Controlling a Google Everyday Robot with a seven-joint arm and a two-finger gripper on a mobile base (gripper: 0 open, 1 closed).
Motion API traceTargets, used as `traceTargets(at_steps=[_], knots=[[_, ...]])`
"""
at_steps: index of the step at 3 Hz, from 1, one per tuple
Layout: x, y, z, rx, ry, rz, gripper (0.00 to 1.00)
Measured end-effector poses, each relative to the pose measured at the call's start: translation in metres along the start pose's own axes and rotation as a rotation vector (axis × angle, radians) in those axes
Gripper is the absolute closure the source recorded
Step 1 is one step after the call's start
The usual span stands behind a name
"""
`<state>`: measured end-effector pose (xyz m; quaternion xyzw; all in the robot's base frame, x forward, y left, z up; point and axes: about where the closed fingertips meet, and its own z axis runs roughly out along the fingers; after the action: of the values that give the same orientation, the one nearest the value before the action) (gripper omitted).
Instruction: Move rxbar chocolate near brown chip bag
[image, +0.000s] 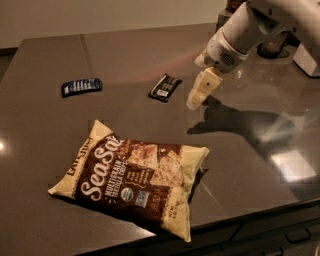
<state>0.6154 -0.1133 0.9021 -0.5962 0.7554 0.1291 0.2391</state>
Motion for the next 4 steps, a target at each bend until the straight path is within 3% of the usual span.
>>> traceTargets(at_steps=[3, 4], knots=[[-0.020, -0.055, 0.071, 0.053, -0.123, 0.163, 0.00], [-0.025, -0.065, 0.088, 0.065, -0.138, 0.176, 0.00]])
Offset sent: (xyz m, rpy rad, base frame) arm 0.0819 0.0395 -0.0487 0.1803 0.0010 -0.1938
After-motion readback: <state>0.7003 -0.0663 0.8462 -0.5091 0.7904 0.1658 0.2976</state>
